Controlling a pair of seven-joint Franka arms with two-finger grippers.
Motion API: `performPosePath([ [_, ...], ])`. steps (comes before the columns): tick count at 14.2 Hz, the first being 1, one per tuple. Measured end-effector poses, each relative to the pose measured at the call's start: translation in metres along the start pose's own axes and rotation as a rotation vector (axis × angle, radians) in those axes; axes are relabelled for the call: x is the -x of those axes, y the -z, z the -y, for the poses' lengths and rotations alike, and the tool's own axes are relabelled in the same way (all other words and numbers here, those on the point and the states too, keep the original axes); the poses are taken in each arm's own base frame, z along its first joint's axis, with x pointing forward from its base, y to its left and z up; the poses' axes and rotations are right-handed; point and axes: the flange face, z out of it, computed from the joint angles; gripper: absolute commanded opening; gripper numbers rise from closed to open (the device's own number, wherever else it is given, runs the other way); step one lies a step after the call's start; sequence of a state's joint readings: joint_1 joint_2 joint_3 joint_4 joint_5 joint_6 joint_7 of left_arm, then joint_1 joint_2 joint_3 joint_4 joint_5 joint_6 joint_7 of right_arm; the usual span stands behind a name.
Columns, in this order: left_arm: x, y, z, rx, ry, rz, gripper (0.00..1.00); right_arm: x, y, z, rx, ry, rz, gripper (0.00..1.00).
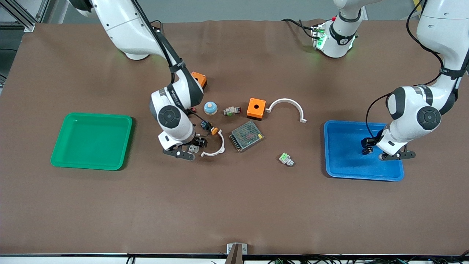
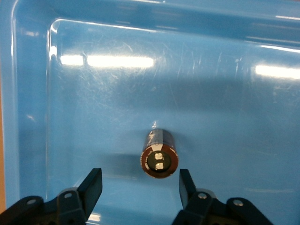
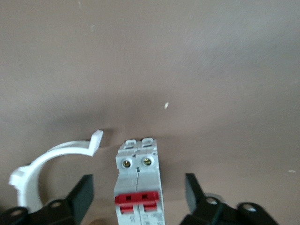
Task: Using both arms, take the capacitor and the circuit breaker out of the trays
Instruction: 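Return the right gripper to rest while the left gripper descends to the capacitor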
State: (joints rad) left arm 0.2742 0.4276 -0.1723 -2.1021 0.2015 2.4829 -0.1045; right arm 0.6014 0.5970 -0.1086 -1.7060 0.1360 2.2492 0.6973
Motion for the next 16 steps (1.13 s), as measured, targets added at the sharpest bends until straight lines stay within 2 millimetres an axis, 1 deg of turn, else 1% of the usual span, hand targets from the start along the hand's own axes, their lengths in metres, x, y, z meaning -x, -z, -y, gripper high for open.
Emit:
performPosePath([
  [1, -0.001, 0.001, -0.001, 0.000, -0.001, -0.002, 0.74, -0.016, 0.032, -0.005, 0.002, -0.015, 0.014, 1.00],
  [2, -0.001, 0.001, -0.002, 0.000, -0.003, -0.003, 0.74, -0.035, 0.067, -0.016, 0.003, -0.017, 0.029, 1.00],
  [3, -0.001, 0.001, -0.003, 0.001, -0.004, -0.004, 0.74, -0.054, 0.101, -0.033, 0.003, -0.002, 0.044, 1.00],
  [4, -0.001, 0.002, -0.003, 0.001, -0.006, -0.004, 0.74, -0.073, 0.130, -0.058, 0.000, 0.017, 0.055, 1.00],
  [5, -0.002, 0.002, -0.004, 0.001, -0.007, -0.005, 0.74, -0.092, 0.153, -0.085, -0.010, 0.039, 0.055, 1.00],
  [6, -0.002, 0.003, -0.005, 0.001, -0.008, -0.006, 0.74, -0.108, 0.170, -0.113, -0.021, 0.066, 0.048, 1.00],
  [7, -0.003, 0.003, -0.005, 0.001, -0.009, -0.008, 0.74, -0.121, 0.181, -0.143, -0.021, 0.095, 0.054, 1.00],
  [8, -0.003, 0.003, -0.006, 0.000, -0.009, -0.008, 0.74, -0.131, 0.189, -0.174, -0.013, 0.122, 0.073, 1.00],
  [10, -0.003, 0.003, -0.007, 0.002, -0.012, -0.007, 0.74, -0.143, 0.204, -0.229, 0.024, 0.160, 0.096, 1.00],
  [12, -0.003, -0.002, -0.009, 0.004, -0.014, 0.000, 0.72, -0.148, 0.225, -0.273, 0.062, 0.153, 0.107, 1.00],
  [13, -0.002, -0.004, -0.009, 0.005, -0.014, 0.004, 0.71, -0.150, 0.237, -0.291, 0.068, 0.132, 0.110, 1.00],
  [15, -0.003, -0.007, -0.009, 0.007, -0.013, 0.004, 0.70, -0.154, 0.264, -0.325, 0.061, 0.090, 0.103, 1.00],
  [16, -0.005, -0.005, -0.009, 0.007, -0.013, -0.002, 0.70, -0.156, 0.274, -0.338, 0.056, 0.077, 0.096, 1.00],
])
